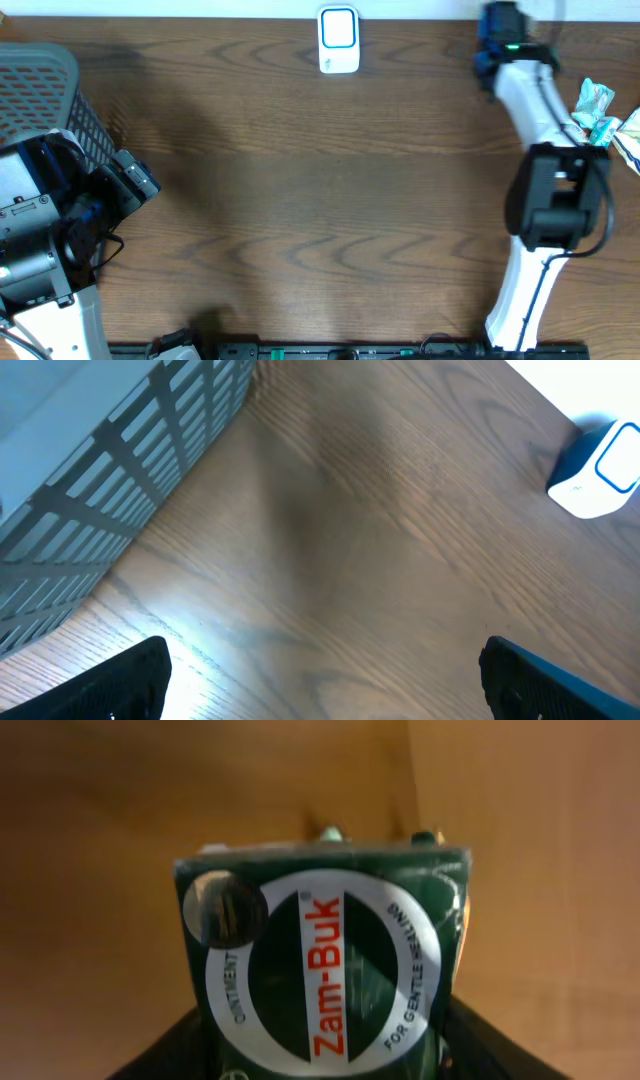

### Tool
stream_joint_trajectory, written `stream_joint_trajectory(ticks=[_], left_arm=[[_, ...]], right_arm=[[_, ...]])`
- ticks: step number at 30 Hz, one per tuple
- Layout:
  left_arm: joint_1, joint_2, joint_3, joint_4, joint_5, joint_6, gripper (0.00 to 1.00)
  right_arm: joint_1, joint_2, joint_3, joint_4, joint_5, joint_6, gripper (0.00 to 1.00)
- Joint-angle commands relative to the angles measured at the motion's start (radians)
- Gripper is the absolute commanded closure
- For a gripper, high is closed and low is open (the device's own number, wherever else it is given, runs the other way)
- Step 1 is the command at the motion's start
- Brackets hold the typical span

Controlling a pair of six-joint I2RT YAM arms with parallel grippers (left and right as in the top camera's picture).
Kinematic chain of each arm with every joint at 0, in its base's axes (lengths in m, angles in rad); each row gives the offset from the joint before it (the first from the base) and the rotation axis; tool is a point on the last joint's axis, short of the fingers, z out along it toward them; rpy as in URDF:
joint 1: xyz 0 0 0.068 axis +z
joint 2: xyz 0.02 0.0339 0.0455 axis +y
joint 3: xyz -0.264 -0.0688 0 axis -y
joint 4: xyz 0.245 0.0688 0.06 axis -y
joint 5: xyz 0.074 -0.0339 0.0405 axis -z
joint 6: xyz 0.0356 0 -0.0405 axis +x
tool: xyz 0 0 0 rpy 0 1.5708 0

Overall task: Scan the item barcode
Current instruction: 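Carry the tin right and drop it on the pile at the edge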

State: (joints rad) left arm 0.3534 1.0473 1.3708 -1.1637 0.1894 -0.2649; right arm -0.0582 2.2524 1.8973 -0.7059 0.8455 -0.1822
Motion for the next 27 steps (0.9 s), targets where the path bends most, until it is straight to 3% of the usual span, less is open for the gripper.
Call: stream_joint_trajectory(ticks=[1, 6, 14, 20, 27], left_arm=[[0.005, -0.001, 0.014, -0.003, 0.009, -0.002, 0.02], [0.005, -0.001, 0.014, -0.003, 0.009, -0.002, 0.02], [0.005, -0.001, 0.014, -0.003, 0.009, -0.002, 0.02], [0.005, -0.001, 0.014, -0.003, 0.009, -0.002, 0.02], [0.005, -0.001, 0.014, -0.003, 0.009, -0.001, 0.02]], right_arm=[[-0.105, -0.014, 0.005, -0.064, -0.094, 0.179, 0.37], [-0.205, -0.014, 0.005, -0.137, -0.282, 0.186, 0.02], [-0.164, -0.081, 0.005, -0.227, -0.369, 0.283, 0.01], [-0.06, -0.316, 0.005, -0.394, -0.684, 0.333, 0.01], [0.084, -0.536, -0.013, -0.621, -0.777, 0.388, 0.01]])
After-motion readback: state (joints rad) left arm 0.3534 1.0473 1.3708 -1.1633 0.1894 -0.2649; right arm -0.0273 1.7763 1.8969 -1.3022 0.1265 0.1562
